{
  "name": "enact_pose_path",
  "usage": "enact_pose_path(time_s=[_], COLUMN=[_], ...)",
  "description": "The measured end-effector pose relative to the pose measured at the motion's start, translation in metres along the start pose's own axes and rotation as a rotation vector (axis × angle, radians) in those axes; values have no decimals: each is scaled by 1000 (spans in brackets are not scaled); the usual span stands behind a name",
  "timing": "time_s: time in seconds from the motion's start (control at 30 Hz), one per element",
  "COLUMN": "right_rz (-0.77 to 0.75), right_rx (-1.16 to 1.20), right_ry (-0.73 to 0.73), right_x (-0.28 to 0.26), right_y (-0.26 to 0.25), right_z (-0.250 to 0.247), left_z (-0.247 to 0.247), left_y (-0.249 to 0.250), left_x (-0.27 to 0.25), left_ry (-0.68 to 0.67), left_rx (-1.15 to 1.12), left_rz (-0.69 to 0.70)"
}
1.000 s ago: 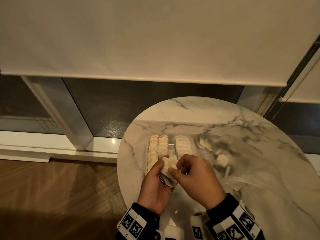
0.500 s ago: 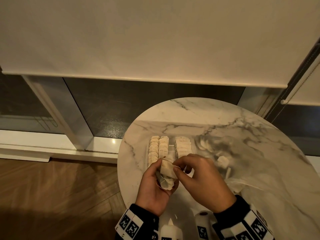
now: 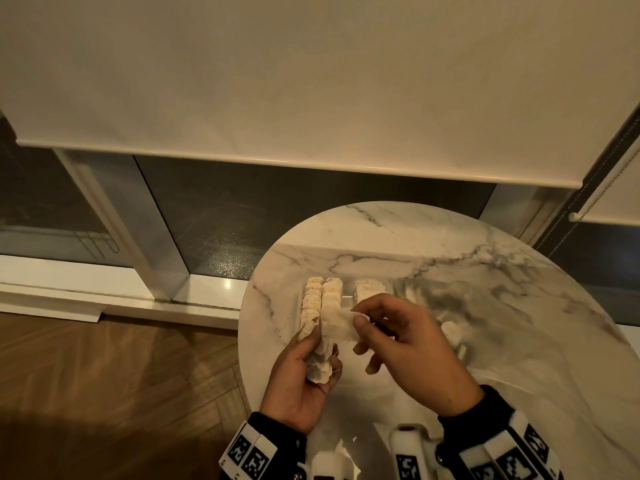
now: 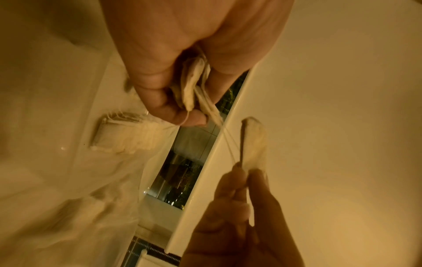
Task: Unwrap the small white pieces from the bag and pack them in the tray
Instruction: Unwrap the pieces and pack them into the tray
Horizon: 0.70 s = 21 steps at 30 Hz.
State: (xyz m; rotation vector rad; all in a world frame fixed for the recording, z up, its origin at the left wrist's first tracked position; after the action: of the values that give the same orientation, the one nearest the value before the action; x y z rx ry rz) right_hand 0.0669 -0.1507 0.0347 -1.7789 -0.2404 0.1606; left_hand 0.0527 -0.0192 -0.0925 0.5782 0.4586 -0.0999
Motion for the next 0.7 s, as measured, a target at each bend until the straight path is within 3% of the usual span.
enact_pose_path(time_s=[0.33,0.53,0.7], right_rz=[17,-58,70], right_rx=[-25,-32,-9], right_ry=[-12,-26,-5], right_x=[31,39,57], right_y=[-5,-28,-22], right_z=[-9,-9,-15], left_z=[-33,-47,-57], left_y=[25,31,32], left_x=[8,14,15], left_ry=[135,198,232], left_rx=[28,-30,-36], left_rz=[30,39,29])
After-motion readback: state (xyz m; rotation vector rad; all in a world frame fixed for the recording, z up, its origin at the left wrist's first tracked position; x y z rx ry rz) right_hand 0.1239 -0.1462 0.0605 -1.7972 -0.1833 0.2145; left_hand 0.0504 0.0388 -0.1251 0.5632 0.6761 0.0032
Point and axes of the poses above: each hand's wrist, its own x-axis towards the middle knuckle, its own z-axis out of the palm, y = z × x, the point moved 8 cm from there along x, towards the middle knuckle, and after that the axes turned 4 degrees about z, right-handed, at the moved point
